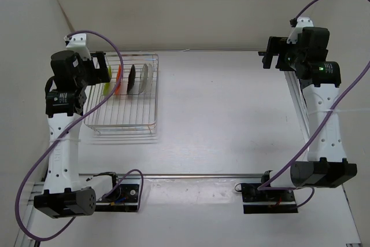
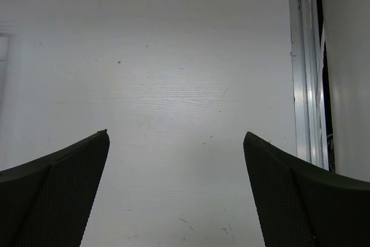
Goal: Unload the plates from the dish rack
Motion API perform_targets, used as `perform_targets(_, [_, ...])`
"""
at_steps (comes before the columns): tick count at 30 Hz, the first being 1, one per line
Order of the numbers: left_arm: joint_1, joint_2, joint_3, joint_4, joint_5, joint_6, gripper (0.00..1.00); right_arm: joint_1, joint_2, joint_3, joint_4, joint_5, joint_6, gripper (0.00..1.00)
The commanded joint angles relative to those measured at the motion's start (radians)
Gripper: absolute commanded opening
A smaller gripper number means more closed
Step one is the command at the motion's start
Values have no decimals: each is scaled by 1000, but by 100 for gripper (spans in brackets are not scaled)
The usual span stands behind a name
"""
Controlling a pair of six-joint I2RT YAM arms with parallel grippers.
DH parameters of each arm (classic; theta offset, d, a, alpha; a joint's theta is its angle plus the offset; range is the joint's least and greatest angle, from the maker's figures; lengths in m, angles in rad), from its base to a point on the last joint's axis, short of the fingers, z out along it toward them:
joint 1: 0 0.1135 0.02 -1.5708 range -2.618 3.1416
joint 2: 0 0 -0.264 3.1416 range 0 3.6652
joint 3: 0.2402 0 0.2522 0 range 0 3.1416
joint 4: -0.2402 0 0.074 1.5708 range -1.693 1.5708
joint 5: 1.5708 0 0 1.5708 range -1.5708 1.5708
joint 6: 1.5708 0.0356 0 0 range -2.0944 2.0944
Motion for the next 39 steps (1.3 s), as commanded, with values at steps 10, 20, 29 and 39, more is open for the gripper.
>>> perform_targets(10, [-4,24,-4,-4,-38,3,100,1,-15,-32,30,40,-11,100])
perform_targets(20, [-4,170,6,56,-114,86,100,33,-56,-110,11,96,-50,100])
perform_targets(29, [14,369,95,175,-123,135,100,33,-98,-242,43,135,-89,100])
perform_targets(39, [76,616,253,148,-71,163,100,33,-119,-299,62,146,-108,100])
